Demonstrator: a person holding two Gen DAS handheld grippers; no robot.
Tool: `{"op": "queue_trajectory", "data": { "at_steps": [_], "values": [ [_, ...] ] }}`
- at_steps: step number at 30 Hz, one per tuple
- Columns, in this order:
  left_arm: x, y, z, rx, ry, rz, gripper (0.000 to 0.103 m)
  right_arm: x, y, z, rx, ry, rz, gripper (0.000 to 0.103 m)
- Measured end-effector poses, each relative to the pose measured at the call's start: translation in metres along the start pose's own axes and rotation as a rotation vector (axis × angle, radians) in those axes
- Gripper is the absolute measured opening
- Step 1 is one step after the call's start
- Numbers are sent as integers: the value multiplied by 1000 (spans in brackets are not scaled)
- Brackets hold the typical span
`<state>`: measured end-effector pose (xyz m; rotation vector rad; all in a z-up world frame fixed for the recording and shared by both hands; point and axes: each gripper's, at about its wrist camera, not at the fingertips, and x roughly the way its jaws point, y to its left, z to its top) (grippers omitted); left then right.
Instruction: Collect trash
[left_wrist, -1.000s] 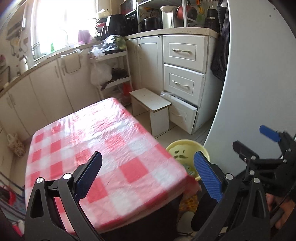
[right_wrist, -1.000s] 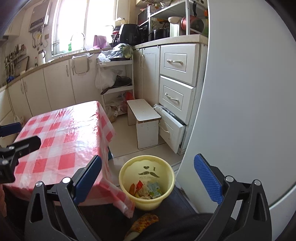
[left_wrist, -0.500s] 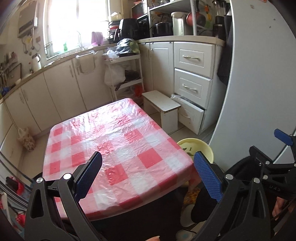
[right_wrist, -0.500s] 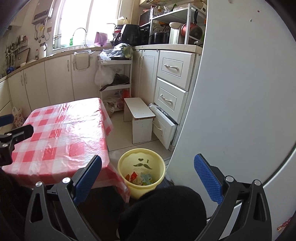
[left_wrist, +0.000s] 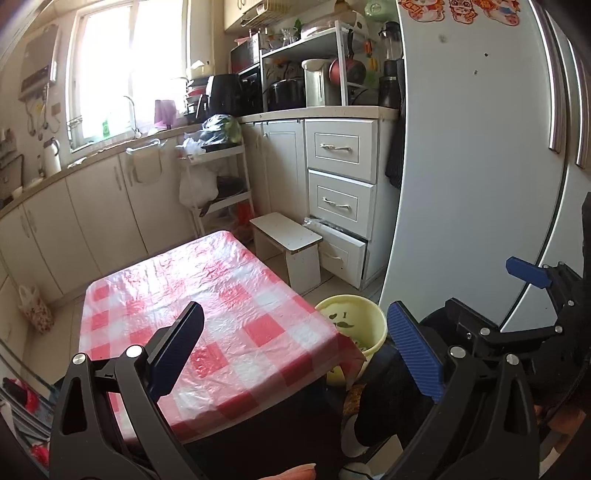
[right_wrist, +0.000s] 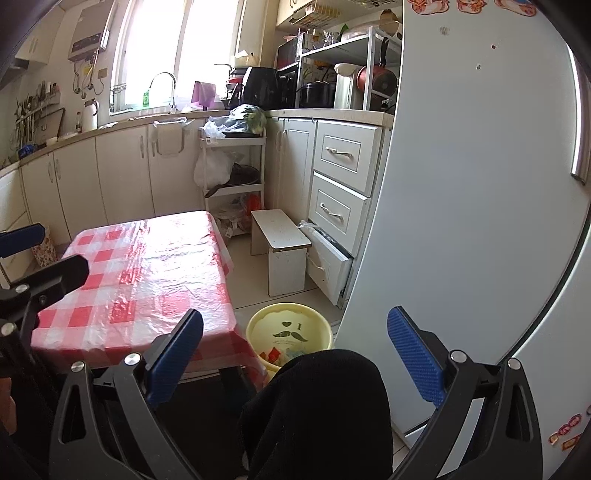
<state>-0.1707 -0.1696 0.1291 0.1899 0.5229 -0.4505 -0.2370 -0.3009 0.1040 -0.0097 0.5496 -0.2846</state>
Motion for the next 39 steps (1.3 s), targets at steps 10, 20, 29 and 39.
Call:
{"op": "queue_trajectory", "data": {
  "at_steps": [10, 20, 29, 39],
  "values": [
    [-12, 4, 4, -56, 22, 8, 96, -19, -3, 2, 39, -23, 52, 96],
    [-29, 4, 8, -69, -13, 13, 96, -28, 0, 6, 23, -29, 67, 96],
    [-46, -1, 11, -58, -49, -4, 96, -35, -5, 9, 39, -39, 42, 96],
    [-56, -5, 11, -45, -68, -9, 96, -37, -13, 11, 62, -50, 22, 96]
  ]
}}
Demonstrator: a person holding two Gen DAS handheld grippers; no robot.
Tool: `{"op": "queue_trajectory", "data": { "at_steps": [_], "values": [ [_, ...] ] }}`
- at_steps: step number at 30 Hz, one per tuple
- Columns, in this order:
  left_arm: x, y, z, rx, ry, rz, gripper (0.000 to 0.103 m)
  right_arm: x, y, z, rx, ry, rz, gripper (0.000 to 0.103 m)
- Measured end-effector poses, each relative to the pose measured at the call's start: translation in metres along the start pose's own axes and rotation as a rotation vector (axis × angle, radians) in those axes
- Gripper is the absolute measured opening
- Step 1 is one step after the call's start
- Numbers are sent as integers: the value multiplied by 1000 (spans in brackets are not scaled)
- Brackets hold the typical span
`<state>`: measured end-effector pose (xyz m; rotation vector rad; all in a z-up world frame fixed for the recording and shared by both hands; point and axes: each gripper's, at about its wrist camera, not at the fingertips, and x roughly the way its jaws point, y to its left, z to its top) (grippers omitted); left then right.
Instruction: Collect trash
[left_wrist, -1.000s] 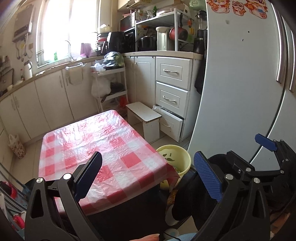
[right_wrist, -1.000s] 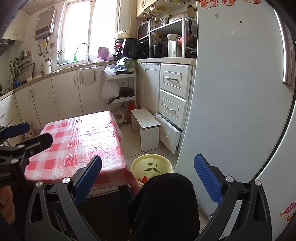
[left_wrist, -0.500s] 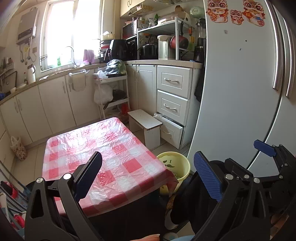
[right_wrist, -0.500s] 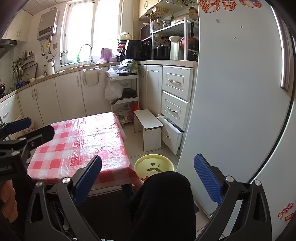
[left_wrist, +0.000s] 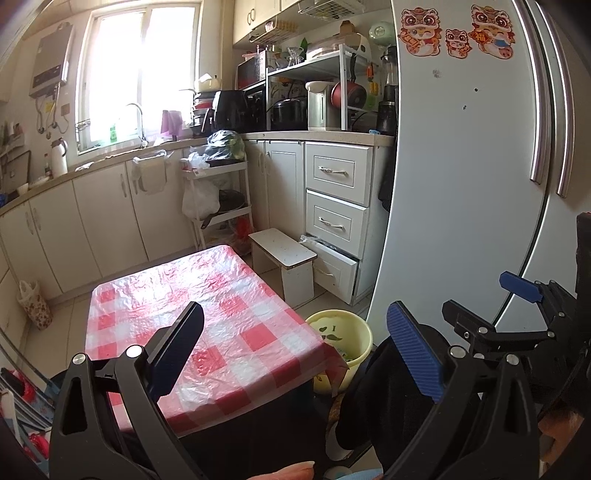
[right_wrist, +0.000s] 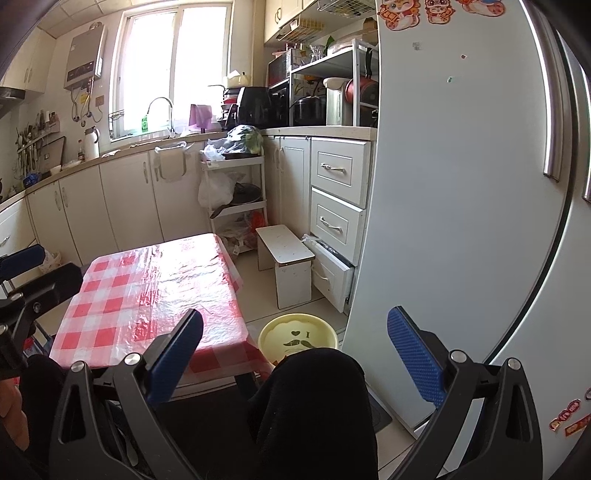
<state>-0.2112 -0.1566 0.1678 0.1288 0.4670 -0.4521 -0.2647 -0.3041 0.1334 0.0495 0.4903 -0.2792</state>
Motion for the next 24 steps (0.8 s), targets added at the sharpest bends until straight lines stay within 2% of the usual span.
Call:
{"op": "queue_trajectory", "data": {
  "at_steps": [24],
  "values": [
    [-8, -7, 0, 11, -17, -1, 96, -5, 2, 1, -12, -7, -16, 96]
  ]
}}
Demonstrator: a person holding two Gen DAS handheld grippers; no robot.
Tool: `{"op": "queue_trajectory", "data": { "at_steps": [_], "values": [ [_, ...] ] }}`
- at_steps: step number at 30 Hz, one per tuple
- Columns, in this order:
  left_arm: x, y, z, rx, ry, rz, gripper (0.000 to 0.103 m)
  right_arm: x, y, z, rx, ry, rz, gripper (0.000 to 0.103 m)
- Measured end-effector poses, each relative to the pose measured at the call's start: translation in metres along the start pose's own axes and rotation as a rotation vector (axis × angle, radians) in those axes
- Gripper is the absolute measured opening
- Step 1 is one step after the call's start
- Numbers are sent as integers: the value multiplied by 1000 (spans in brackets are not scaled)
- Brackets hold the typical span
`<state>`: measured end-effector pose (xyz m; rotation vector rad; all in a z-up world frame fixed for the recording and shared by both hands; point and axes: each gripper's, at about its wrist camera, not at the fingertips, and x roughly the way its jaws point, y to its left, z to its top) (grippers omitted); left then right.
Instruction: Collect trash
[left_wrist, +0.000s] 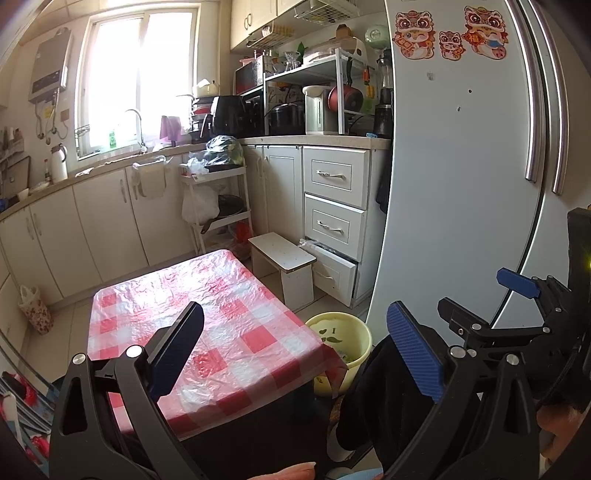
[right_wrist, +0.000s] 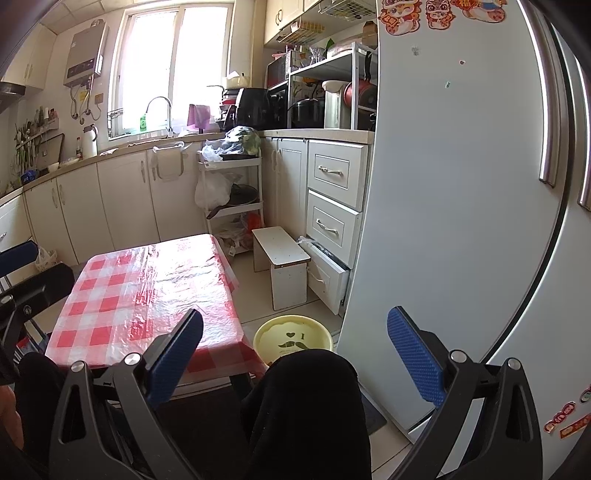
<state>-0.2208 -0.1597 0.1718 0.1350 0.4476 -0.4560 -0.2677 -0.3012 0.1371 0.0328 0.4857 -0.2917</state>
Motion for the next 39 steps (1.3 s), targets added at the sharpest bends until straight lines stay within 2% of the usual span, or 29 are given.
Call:
{"op": "queue_trajectory", "data": {
  "at_steps": [39],
  "values": [
    [-12, -5, 4, 20, -25, 14, 96, -5, 2, -1, -8, -12, 19, 96]
  ]
}}
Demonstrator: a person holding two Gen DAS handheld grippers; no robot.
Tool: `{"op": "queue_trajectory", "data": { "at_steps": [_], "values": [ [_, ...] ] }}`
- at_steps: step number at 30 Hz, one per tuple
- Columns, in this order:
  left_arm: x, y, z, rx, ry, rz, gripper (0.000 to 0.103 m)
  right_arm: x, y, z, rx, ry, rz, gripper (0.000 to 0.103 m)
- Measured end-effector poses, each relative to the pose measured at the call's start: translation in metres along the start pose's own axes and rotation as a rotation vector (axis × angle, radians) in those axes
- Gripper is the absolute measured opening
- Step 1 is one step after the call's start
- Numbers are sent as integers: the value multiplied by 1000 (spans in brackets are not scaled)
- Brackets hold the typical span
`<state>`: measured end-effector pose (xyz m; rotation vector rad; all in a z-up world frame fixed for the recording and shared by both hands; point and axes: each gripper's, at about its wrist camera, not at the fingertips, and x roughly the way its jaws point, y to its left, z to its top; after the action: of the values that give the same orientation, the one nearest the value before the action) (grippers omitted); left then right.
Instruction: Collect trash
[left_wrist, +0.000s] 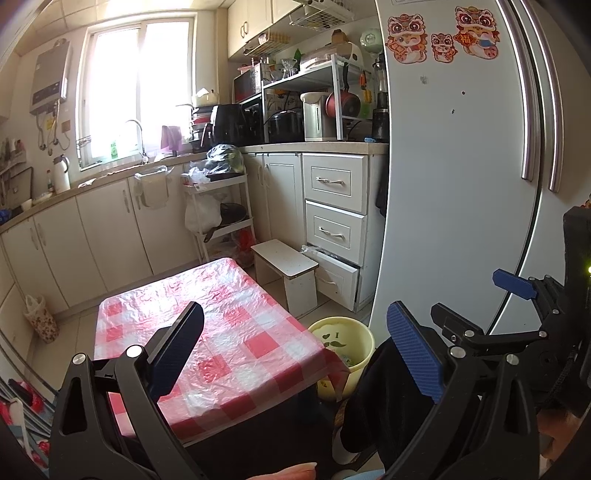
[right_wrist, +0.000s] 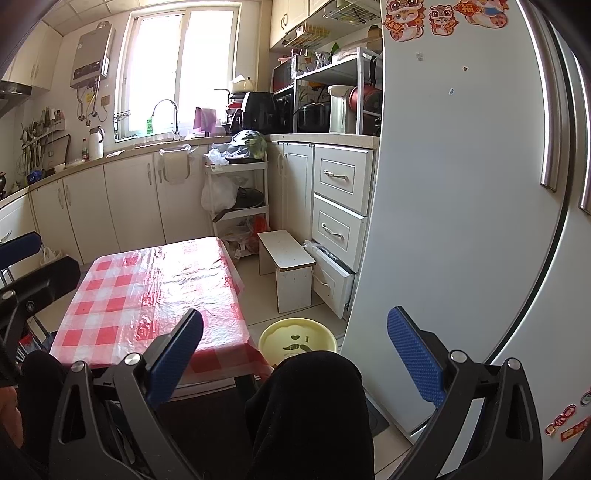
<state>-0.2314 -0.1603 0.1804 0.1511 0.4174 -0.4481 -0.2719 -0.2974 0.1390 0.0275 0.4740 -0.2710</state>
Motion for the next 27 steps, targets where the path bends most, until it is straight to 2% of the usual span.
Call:
{"op": "queue_trajectory", "data": {
  "at_steps": [16, 27],
  "values": [
    [1, 4, -3, 14, 6, 38, 96, -2, 6, 0, -9, 3, 2, 96],
    [1, 4, -4, 19, 9, 36, 96, -1, 7, -2, 0, 10, 2, 96]
  ]
}}
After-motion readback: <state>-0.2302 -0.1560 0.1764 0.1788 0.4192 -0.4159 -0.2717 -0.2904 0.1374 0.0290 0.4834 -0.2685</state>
